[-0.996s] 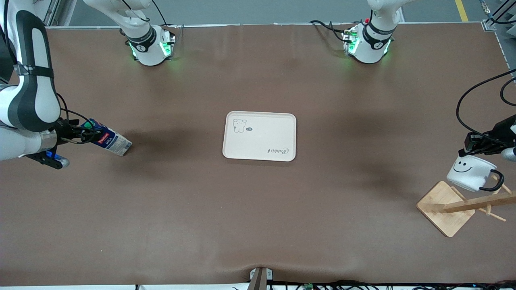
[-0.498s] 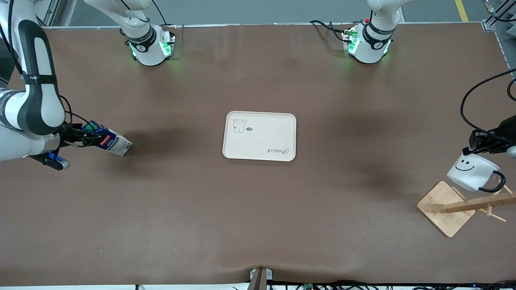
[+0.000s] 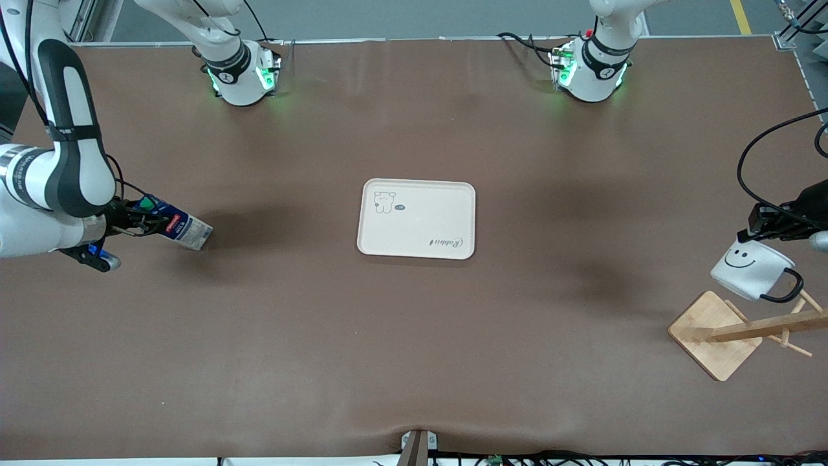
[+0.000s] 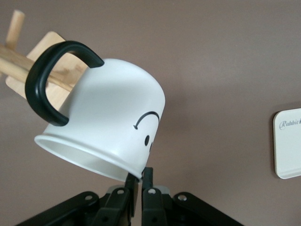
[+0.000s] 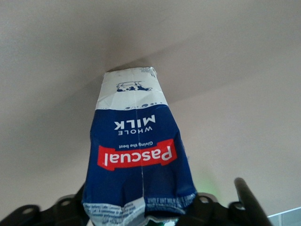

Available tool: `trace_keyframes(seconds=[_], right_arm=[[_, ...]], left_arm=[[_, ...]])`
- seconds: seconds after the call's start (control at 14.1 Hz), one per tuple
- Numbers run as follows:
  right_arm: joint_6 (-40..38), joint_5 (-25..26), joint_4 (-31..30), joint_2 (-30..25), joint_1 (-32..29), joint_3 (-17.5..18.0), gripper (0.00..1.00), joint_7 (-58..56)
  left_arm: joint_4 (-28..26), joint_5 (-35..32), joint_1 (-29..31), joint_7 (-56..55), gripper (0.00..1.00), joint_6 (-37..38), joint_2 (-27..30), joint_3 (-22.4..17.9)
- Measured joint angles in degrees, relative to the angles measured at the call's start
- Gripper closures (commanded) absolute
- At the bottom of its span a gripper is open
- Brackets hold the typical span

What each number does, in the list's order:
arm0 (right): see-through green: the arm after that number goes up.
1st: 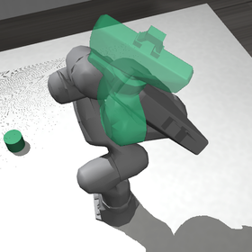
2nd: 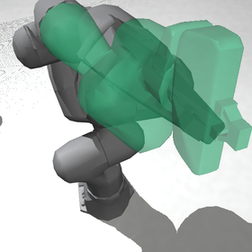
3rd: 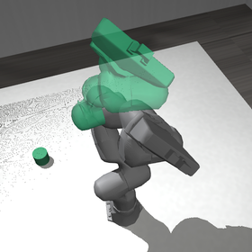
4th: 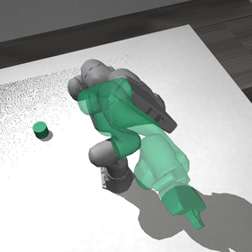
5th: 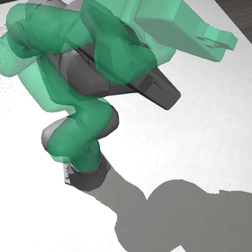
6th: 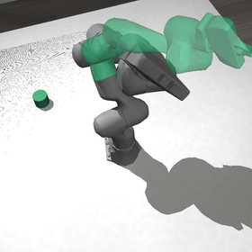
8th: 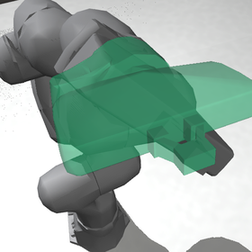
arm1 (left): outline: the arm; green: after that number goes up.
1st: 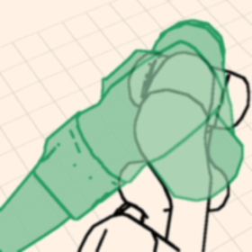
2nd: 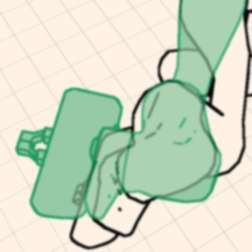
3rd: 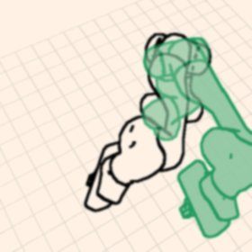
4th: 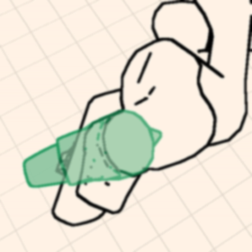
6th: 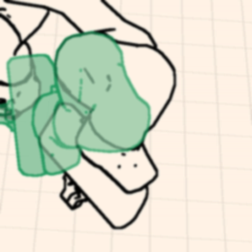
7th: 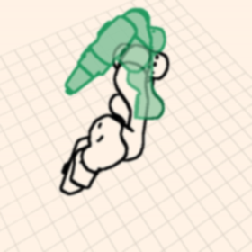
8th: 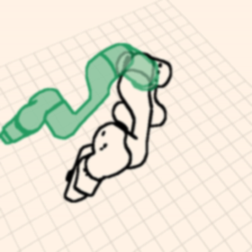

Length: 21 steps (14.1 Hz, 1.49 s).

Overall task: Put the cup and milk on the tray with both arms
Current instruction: 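Carry the milk carton and the mug toward the white tray with both grippers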

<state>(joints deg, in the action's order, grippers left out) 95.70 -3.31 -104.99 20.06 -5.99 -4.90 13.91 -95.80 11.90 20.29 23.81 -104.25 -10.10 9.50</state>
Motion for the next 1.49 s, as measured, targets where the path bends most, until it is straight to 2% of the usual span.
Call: trace_keyframes(seconds=[0.14, 0.5, 0.71, 0.85, 1.14, 1.28, 1.49], right_arm=[[-1.86, -1.47, 0.21, -0.07, 0.24, 0.5, 1.0, -0.17], [-13.39, -11.59, 7.0, -0.5, 5.05, 1.5, 1.0, -0.02], [-14.02, -15.81, 9.3, -0.78, 10.44, 1.76, 1.0, 1.89], [-12.61, -17.23, 10.58, -0.78, 14.99, 1.88, 1.0, 4.24], [-4.83, -17.64, 11.26, -0.73, 26.05, 2.03, 1.0, 7.53], [-0.59, -17.63, 11.28, -0.6, 31.24, 2.03, 1.0, 11.89], [2.48, -17.61, 11.24, 0.4, 35.49, 1.97, 1.0, 15.98]], left_arm=[[0.08, 0.0, -0.02, -2.14, 1.0, 1.94, 0.02, 0.56], [0.83, 0.0, -0.1, -9.08, 1.0, 4.34, 0.16, 2.5], [1.1, 0.0, -0.21, -15.54, 1.0, 5.24, 0.21, 5.31], [1.1, -0.02, -0.34, -20.83, 1.0, 5.39, 0.2, 7.67], [1.05, -2.19, -2.12, -33.39, 1.0, 5.49, 0.17, 12.18], [0.94, -2.82, -4.75, -39.36, 1.0, 5.52, 0.05, 12.89], [0.74, -2.91, -8.79, -47.81, 1.0, 5.53, -0.91, 12.96]])
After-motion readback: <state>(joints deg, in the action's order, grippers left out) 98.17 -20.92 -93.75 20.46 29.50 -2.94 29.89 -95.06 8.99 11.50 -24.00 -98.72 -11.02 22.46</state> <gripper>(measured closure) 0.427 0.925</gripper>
